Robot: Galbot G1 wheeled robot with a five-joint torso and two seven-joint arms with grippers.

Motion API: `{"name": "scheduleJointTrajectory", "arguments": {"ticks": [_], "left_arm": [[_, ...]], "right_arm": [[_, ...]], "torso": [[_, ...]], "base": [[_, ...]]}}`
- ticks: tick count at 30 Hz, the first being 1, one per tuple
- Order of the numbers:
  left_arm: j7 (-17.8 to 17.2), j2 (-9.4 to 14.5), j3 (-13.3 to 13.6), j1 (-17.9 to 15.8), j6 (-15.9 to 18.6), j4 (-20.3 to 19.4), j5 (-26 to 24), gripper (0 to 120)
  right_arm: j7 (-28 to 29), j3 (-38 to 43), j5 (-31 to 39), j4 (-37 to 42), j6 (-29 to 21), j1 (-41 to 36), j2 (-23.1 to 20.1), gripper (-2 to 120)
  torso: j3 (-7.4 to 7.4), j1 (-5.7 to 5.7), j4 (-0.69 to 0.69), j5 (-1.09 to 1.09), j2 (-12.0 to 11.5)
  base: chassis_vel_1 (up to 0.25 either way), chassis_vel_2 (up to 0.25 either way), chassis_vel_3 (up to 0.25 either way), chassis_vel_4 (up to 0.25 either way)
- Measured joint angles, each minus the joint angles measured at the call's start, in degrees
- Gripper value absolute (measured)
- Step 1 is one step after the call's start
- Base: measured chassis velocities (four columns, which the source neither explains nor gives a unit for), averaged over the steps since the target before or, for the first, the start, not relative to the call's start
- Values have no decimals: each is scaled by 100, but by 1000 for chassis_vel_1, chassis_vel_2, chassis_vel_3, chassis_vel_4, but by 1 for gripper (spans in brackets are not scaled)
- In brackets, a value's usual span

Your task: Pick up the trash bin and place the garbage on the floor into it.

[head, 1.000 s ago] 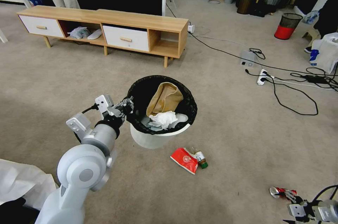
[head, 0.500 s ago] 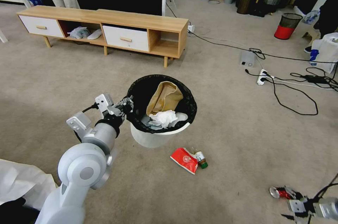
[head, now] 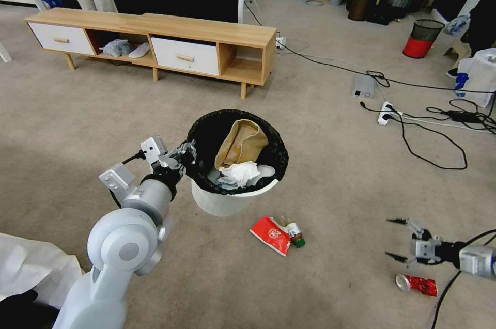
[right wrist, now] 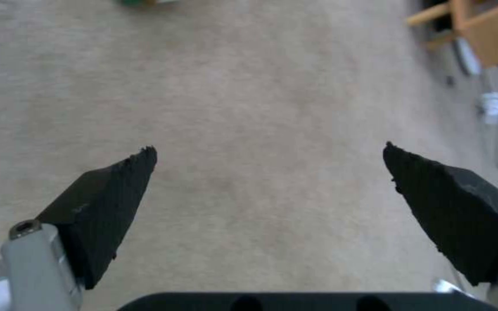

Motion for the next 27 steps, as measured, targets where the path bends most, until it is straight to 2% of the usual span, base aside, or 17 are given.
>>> {"name": "scheduleJointTrajectory", "arguments": {"ticks": [6,7,9,10,11,12,13,15,16,18,20,27], "left_arm": [[1,-25,7,-40,0,59,0,7],[1,-25,13,-44,0,76,-1,7],[5,-12,7,-44,-1,94,-4,7],[5,-12,7,-44,-1,94,-4,7],[17,-6,-8,-34,-4,111,-4,7],[26,-6,-10,-29,-7,126,-4,7],[26,-6,-10,-29,-7,126,-4,7],[30,-11,-8,-34,-9,135,-4,7],[30,-11,-8,-34,-9,135,-4,7],[32,-11,-8,-36,-13,136,-4,7],[35,-4,-8,-34,-13,136,-4,7],[40,41,-33,-15,-16,96,-7,7]], "right_arm": [[399,90,273,-104,-135,61,-28,100],[679,90,429,-138,-381,-50,-61,100],[1710,43,601,-132,-1064,-353,-153,100],[1710,43,601,-132,-1064,-353,-153,100],[2381,-59,1166,-153,-1606,-588,-212,100],[2779,-108,1535,-76,-2170,-825,-280,100],[2779,-108,1535,-76,-2170,-825,-280,100],[3085,-131,1801,8,-2705,-1085,-362,100],[3085,-131,1801,8,-2705,-1085,-362,100],[3367,-169,2060,59,-3170,-1295,-405,100],[3477,-181,2065,45,-3363,-1350,-404,100],[3164,-208,1828,-193,-3531,-1457,-365,100]], "torso": [[0,0,0,1,0],[0,0,1,2,0],[0,0,0,0,0],[0,0,0,0,0],[-1,0,-2,2,0],[-1,0,0,3,0],[-1,0,0,3,0],[-1,0,-1,0,0],[-1,0,-1,0,0],[-1,0,-1,1,0],[-1,0,-2,1,0],[-1,0,0,1,0]], "base": [[0,0,0,0],[0,0,0,0],[0,0,0,0],[0,0,0,0],[0,0,0,0],[0,0,0,0],[0,0,0,0],[0,0,0,0],[0,0,0,0],[0,0,0,0],[0,0,0,0],[0,0,0,0]]}}
